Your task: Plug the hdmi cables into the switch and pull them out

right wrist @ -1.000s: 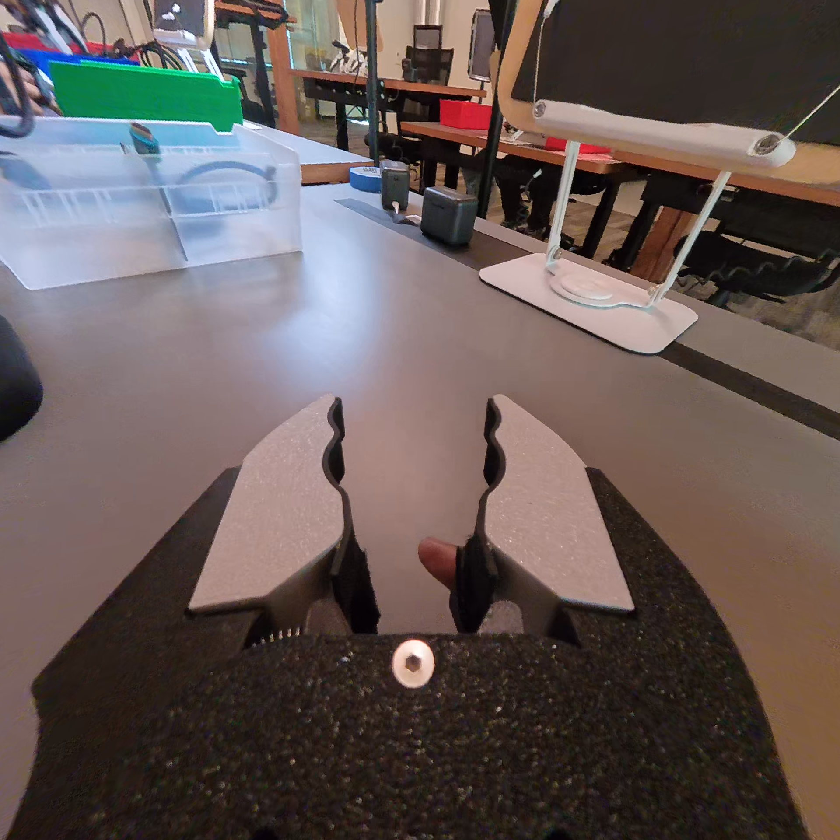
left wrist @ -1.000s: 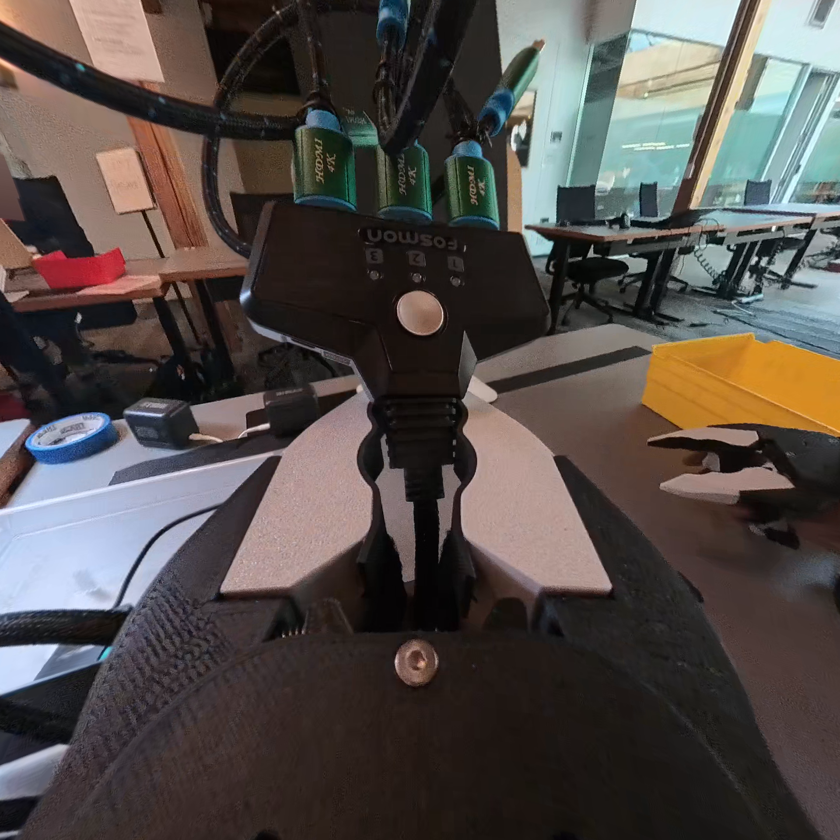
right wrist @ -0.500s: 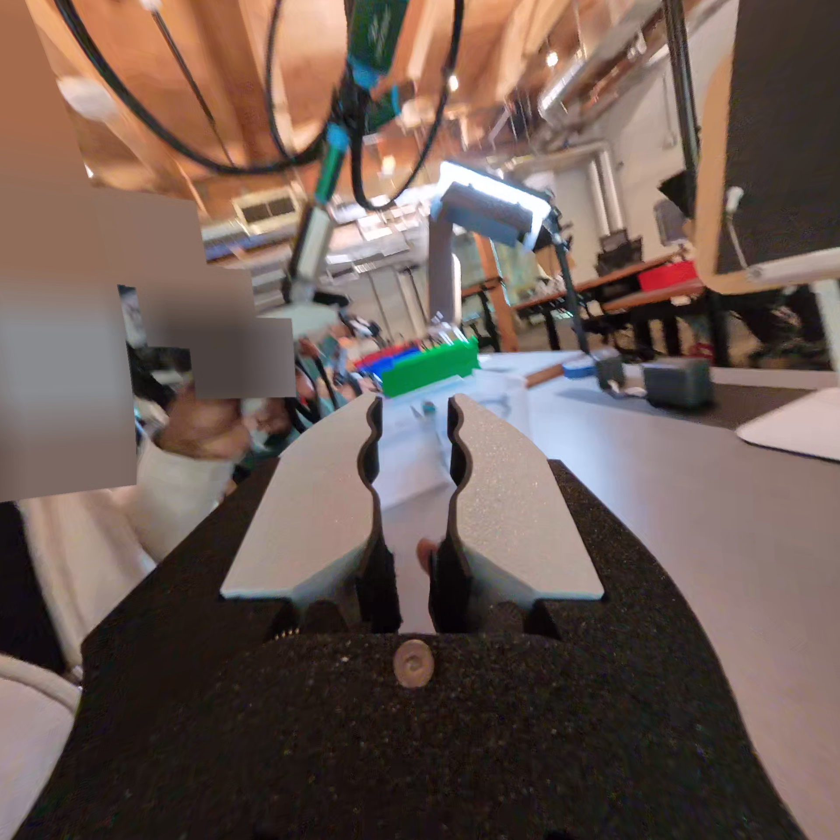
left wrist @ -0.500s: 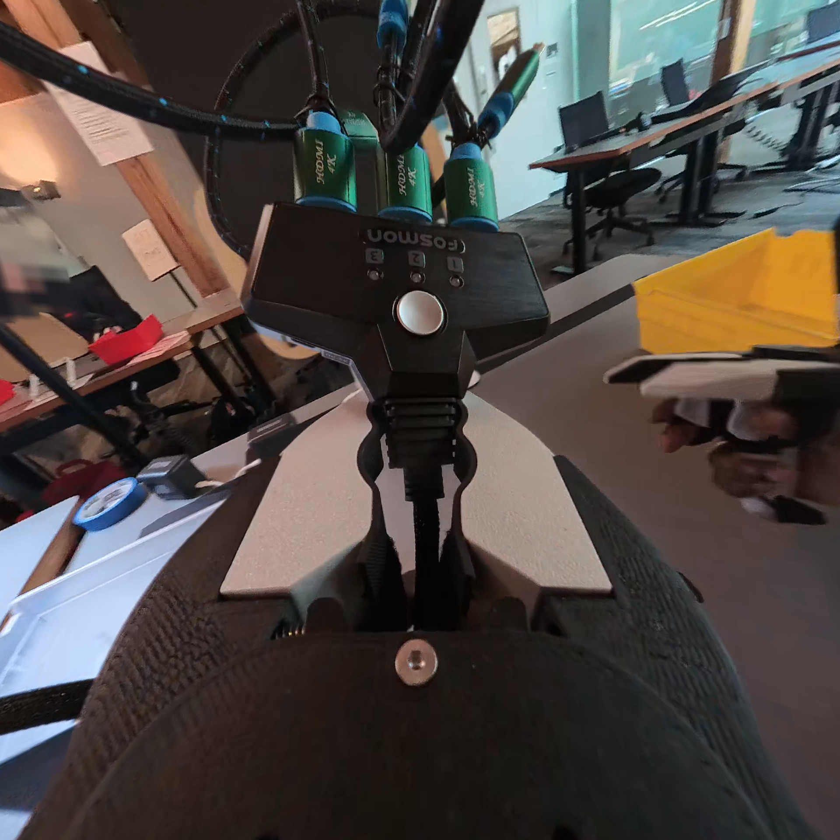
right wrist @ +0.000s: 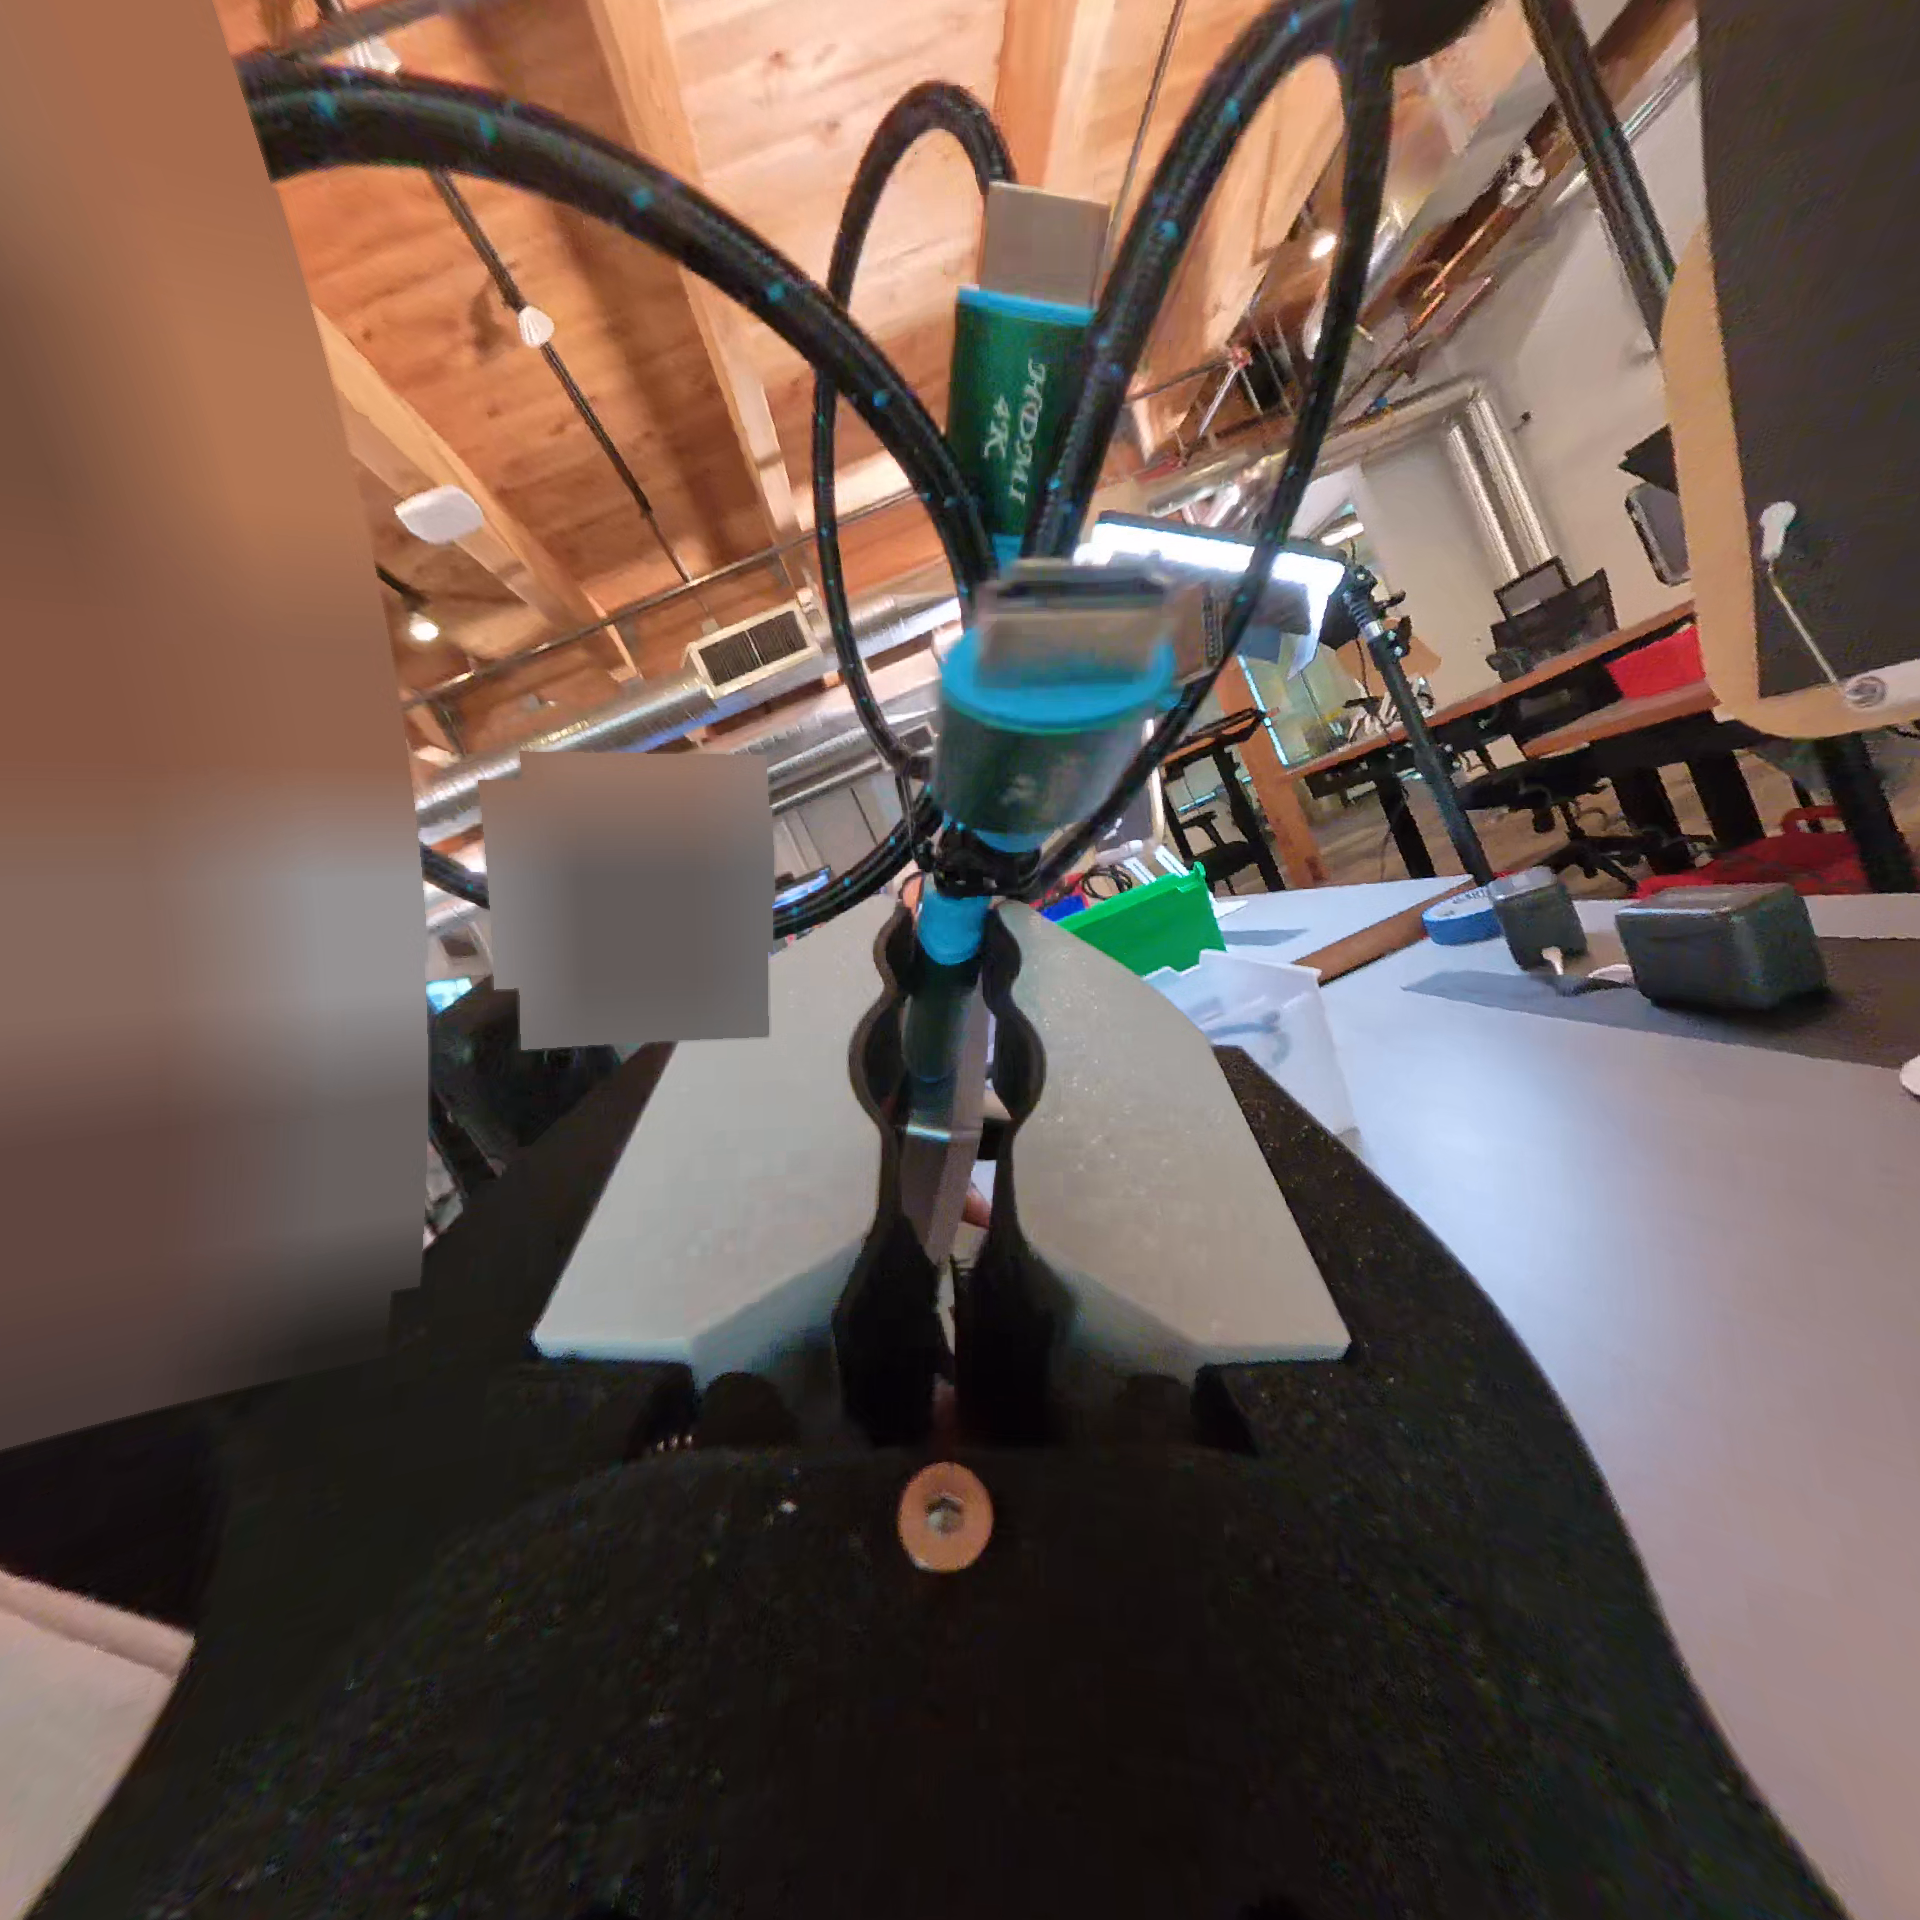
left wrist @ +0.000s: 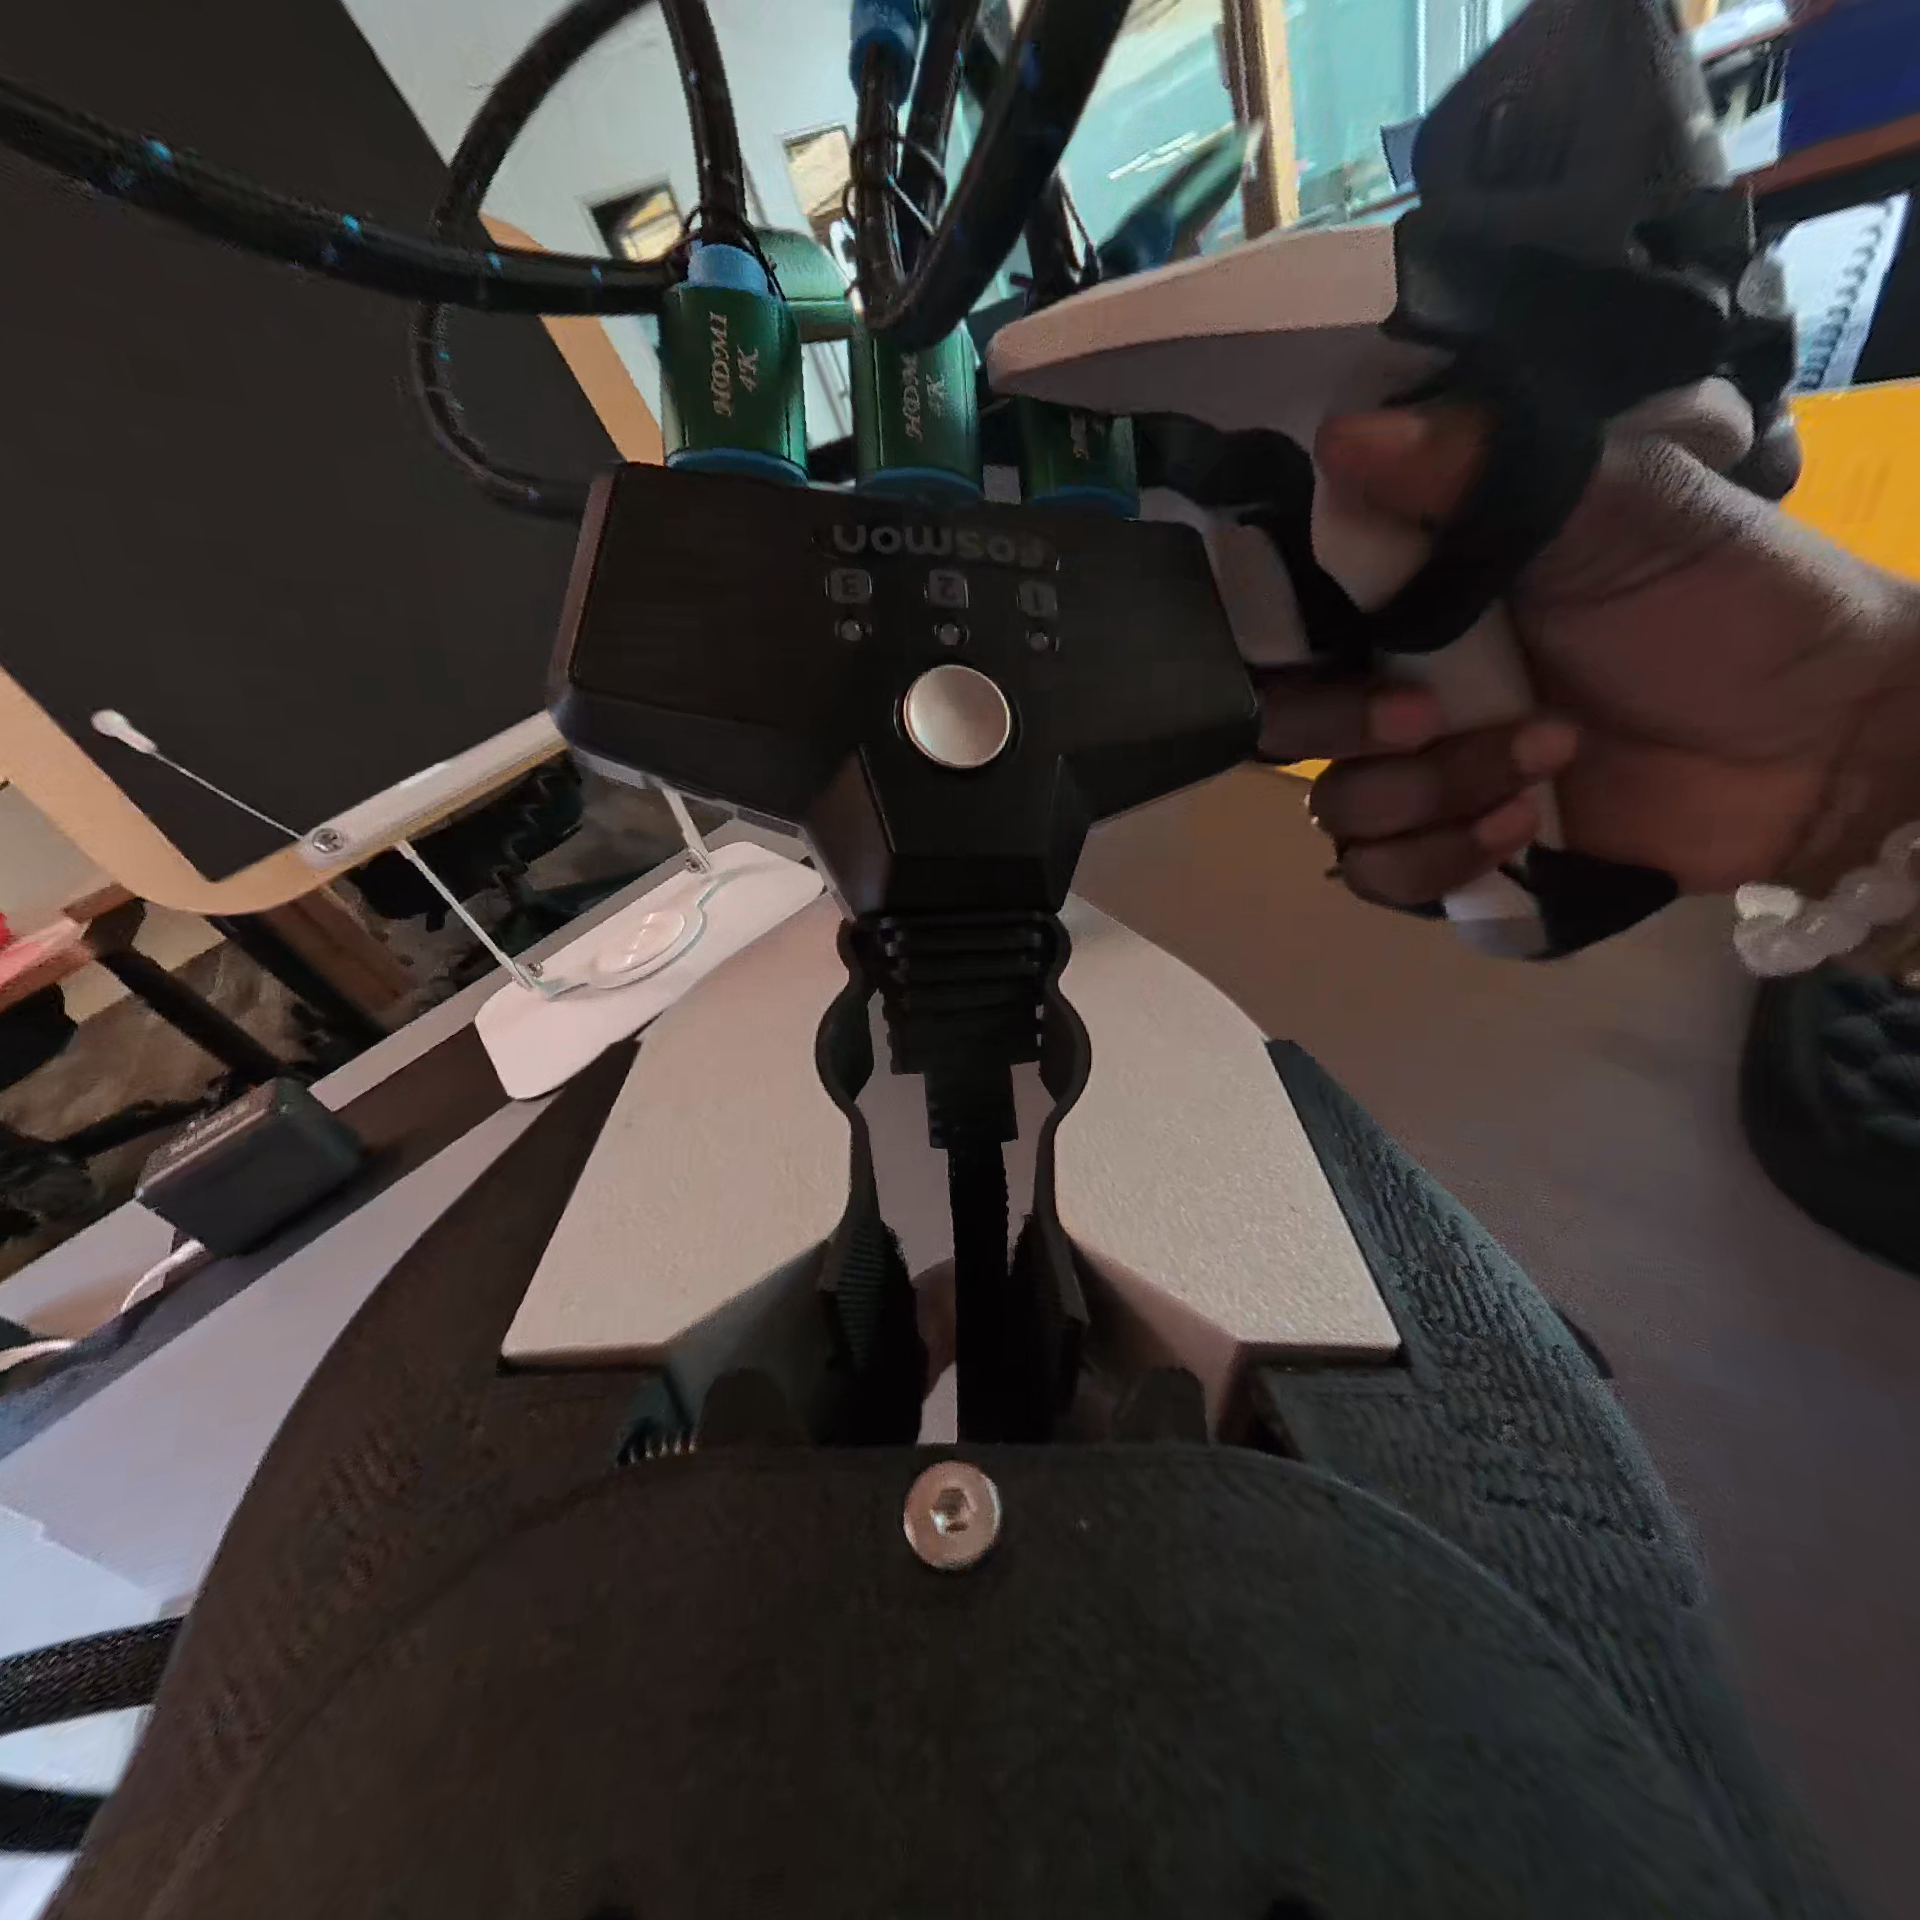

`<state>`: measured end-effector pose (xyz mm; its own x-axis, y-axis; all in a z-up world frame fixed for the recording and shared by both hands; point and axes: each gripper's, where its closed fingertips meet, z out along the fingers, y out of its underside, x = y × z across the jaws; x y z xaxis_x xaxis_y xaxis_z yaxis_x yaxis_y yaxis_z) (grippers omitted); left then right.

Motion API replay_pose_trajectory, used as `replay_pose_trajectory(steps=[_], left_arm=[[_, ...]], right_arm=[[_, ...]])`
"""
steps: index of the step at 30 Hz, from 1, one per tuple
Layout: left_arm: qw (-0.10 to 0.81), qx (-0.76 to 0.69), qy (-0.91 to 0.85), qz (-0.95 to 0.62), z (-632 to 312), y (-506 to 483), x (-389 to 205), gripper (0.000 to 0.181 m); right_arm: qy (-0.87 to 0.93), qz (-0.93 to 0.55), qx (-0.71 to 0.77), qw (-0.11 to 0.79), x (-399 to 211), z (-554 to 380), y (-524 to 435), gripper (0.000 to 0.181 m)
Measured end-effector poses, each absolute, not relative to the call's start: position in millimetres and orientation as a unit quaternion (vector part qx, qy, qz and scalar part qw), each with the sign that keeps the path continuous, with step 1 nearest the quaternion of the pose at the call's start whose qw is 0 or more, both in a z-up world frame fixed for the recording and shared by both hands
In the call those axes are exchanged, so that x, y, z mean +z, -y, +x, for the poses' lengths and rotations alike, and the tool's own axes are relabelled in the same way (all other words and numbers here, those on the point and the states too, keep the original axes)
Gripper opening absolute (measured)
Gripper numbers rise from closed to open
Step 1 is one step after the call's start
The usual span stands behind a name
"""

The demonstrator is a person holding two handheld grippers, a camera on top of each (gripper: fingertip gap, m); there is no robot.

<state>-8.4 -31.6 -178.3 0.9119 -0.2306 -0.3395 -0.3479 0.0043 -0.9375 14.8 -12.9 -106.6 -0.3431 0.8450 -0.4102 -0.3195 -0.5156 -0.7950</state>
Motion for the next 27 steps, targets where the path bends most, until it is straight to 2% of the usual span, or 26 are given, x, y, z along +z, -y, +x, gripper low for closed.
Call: replay_pose_trajectory(steps=[1, 3, 5, 8, 12, 14, 15, 18, 27], left_arm=[[0.674, 0.029, -0.216, -0.706, -7.0, 31.9, -182.9, 0.029], [0.656, -0.053, -0.238, -0.714, 2.0, 35.8, -193.3, 0.031], [0.632, -0.178, -0.237, -0.716, 12.3, 44.6, -198.6, 0.053], [0.607, -0.306, -0.199, -0.706, 14.1, 49.5, -199.7, 0.069], [0.647, -0.353, -0.152, -0.658, 8.0, 43.3, -183.6, 0.07], [0.652, -0.354, -0.148, -0.654, 7.8, 39.4, -184.1, 0.069], [0.651, -0.359, -0.145, -0.653, 7.4, 38.6, -185.0, 0.063], [0.626, -0.43, -0.158, -0.632, 14.2, 48.3, -183.9, 0.031], [0.624, -0.419, -0.157, -0.64, 16.0, 47.8, -194.9, 0.022]], right_arm=[[0.32, -0.42, 0.76, 0.378, -109.8, 16.0, 15.5, 0.012], [0.339, -0.405, 0.767, 0.365, -116.9, 17.4, 20.0, 0.012], [0.379, -0.398, 0.755, 0.359, -130.8, 14.5, 27.5, 0.012], [0.411, -0.392, 0.744, 0.352, -144.2, 9.2, 35.9, 0.012], [0.436, -0.376, 0.745, 0.339, -150.4, 5.7, 46.5, 0.012], [0.445, -0.369, 0.744, 0.334, -151.3, 4.9, 51.1, 0.012], [0.444, -0.368, 0.745, 0.337, -150.9, 4.8, 50.7, 0.012], [0.428, -0.37, 0.752, 0.339, -150.8, 5.9, 45.5, 0.012], [0.369, -0.392, 0.771, 0.341, -160.8, 1.4, 31.1, 0.011]])
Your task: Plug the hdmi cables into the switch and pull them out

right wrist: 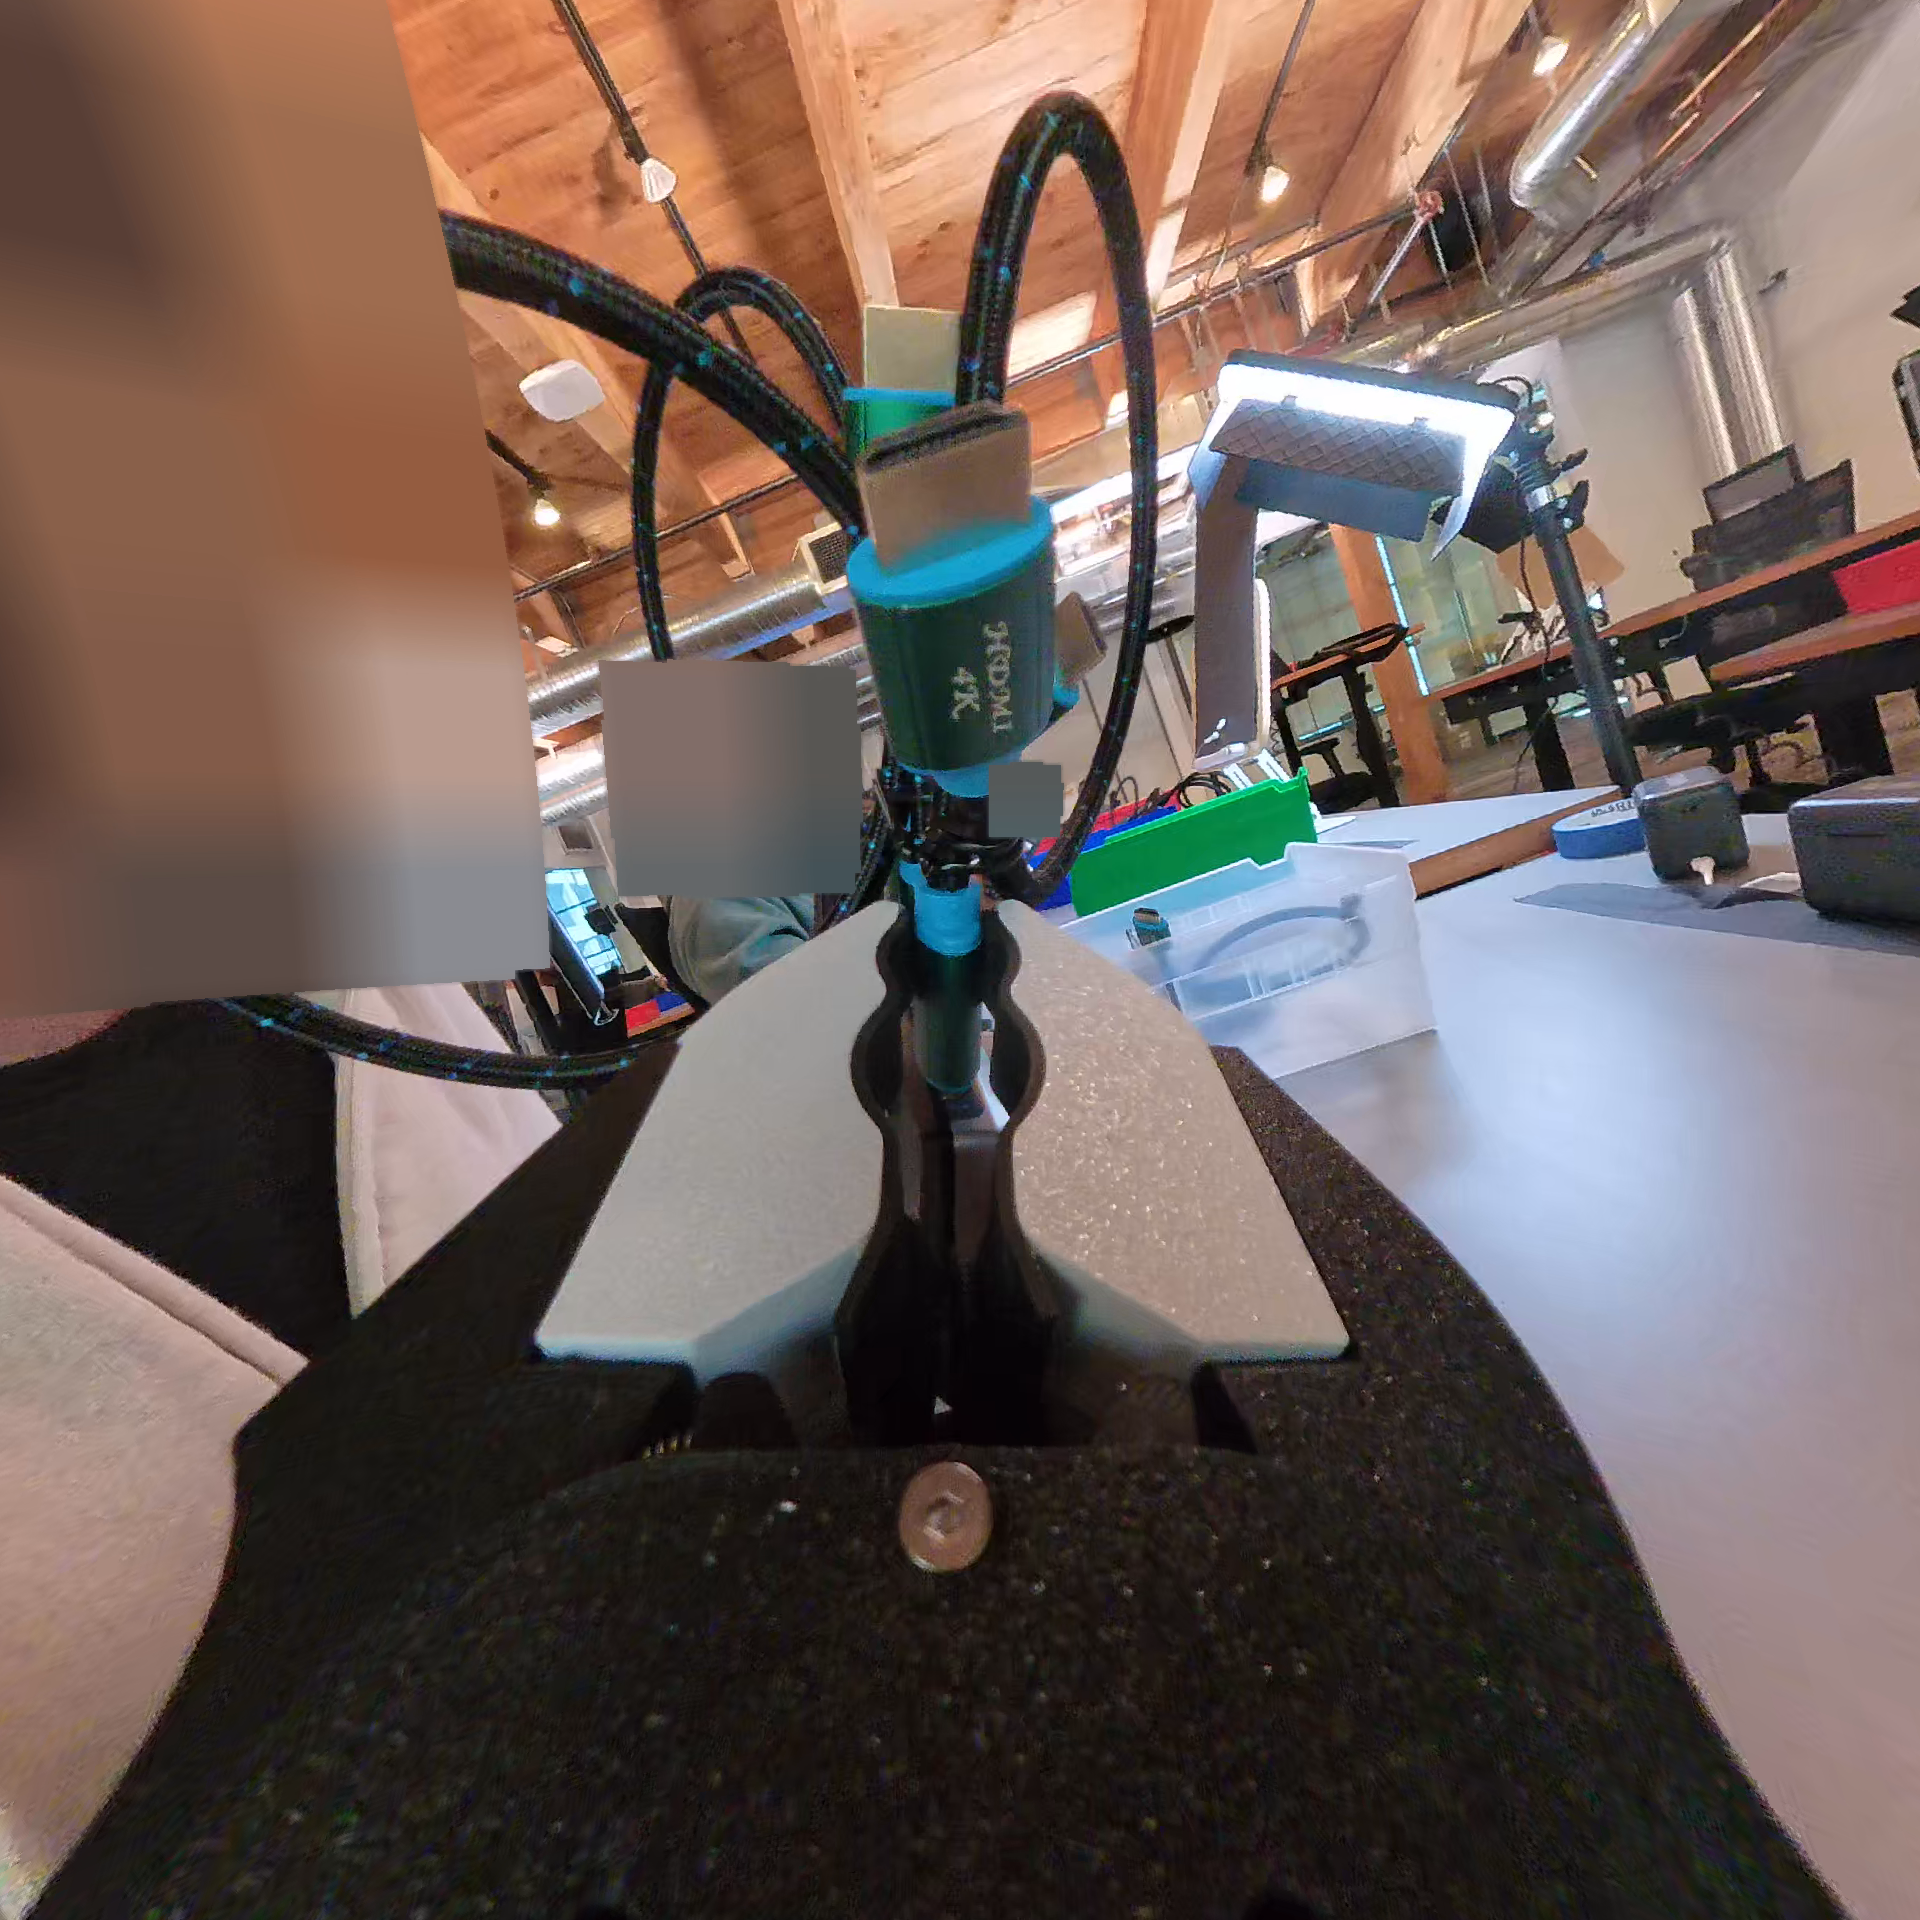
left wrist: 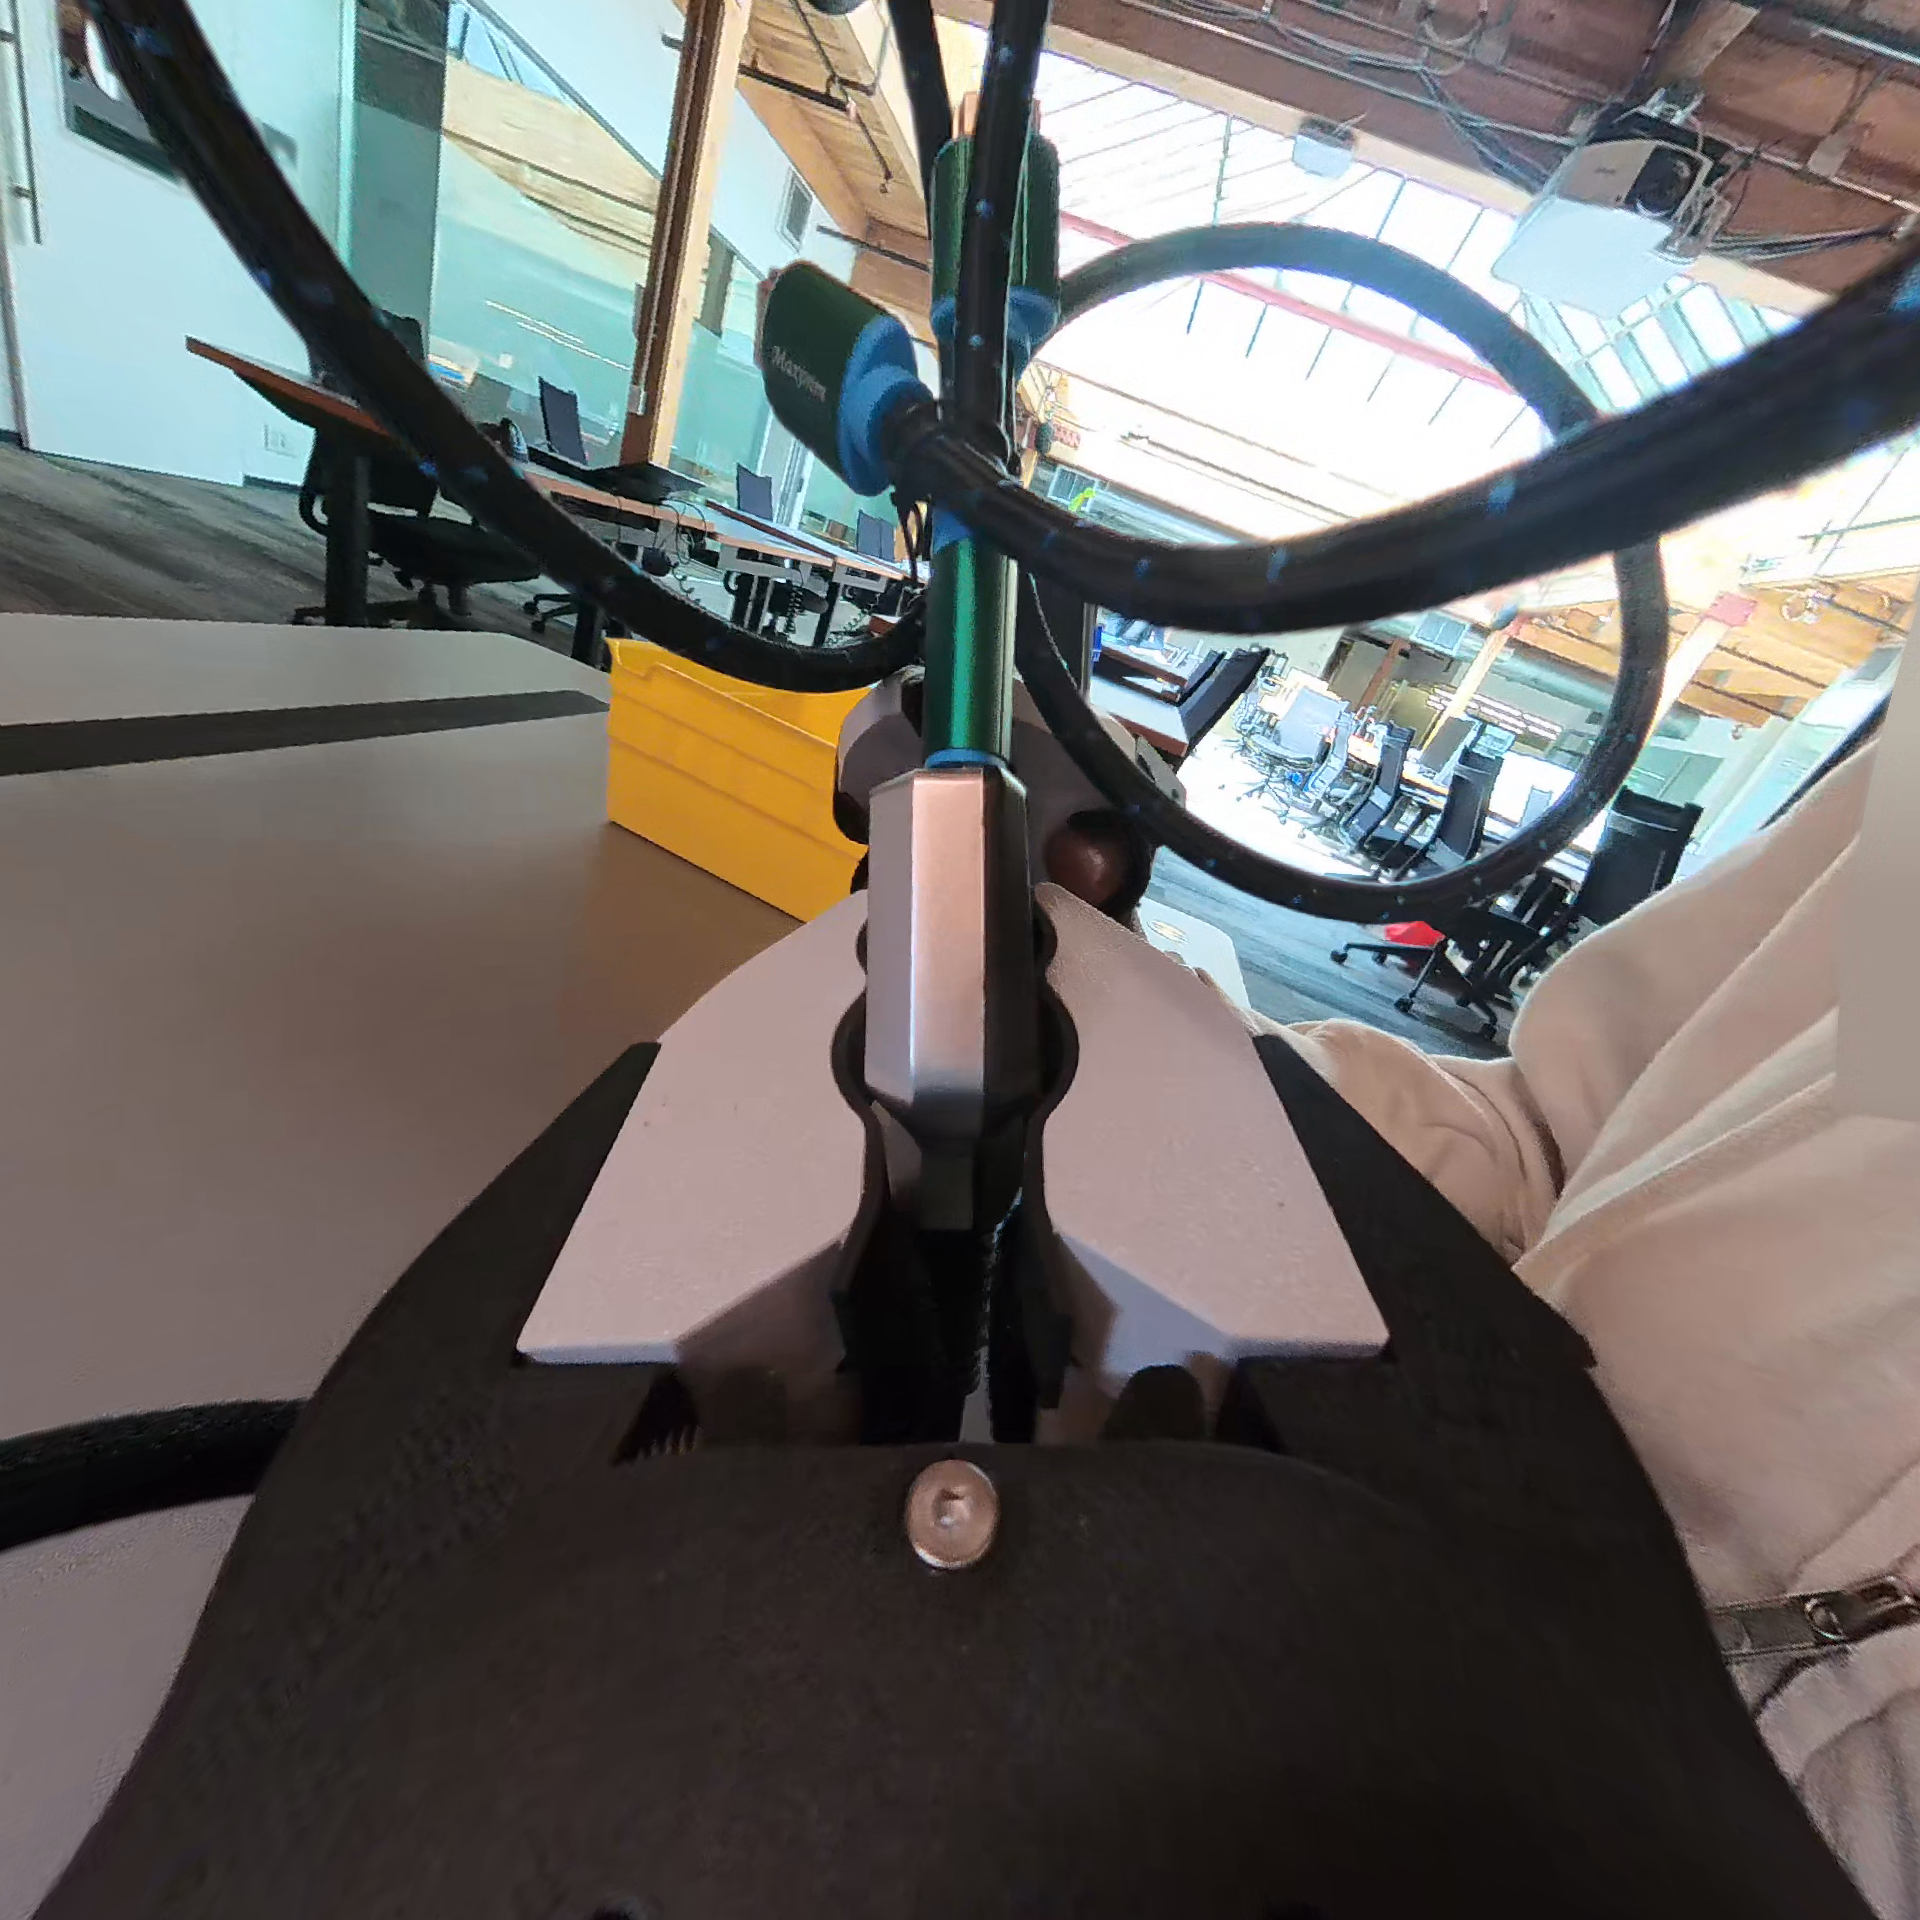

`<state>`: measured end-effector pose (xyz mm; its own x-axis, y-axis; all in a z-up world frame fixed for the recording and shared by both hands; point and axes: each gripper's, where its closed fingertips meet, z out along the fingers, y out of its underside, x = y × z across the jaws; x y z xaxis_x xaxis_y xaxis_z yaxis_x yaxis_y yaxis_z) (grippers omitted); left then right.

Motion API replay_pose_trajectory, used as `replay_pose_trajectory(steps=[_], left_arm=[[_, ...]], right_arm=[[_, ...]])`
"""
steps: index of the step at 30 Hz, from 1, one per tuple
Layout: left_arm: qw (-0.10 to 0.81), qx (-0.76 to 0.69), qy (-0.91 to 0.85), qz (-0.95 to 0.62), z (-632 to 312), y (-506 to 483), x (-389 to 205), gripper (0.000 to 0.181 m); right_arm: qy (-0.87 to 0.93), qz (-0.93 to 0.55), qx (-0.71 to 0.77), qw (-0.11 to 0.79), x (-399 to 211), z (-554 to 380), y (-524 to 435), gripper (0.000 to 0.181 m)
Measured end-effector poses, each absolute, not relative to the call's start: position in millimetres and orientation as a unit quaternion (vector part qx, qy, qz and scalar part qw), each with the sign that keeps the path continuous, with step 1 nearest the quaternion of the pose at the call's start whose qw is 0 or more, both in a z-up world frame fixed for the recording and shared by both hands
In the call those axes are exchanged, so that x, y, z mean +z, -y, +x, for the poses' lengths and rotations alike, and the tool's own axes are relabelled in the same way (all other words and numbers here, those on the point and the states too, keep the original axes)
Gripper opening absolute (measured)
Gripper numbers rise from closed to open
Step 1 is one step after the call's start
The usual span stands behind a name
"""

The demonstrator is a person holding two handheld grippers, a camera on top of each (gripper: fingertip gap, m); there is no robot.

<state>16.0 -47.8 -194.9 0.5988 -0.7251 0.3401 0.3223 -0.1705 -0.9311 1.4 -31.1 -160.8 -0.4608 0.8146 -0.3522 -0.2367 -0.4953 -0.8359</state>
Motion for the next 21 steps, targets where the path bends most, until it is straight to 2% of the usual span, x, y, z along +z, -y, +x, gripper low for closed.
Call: replay_pose_trajectory(steps=[8, 21], left_arm=[[0.627, -0.411, -0.159, -0.643, 14.9, 47.4, -200.5, 0.022], [0.609, -0.416, -0.177, -0.651, 16.2, 51.7, -210.0, 0.023]], right_arm=[[0.355, -0.397, 0.778, 0.332, -163.2, -1.3, 29.1, 0.011], [0.378, -0.409, 0.742, 0.372, -155.4, -3.4, 27.2, 0.011]])
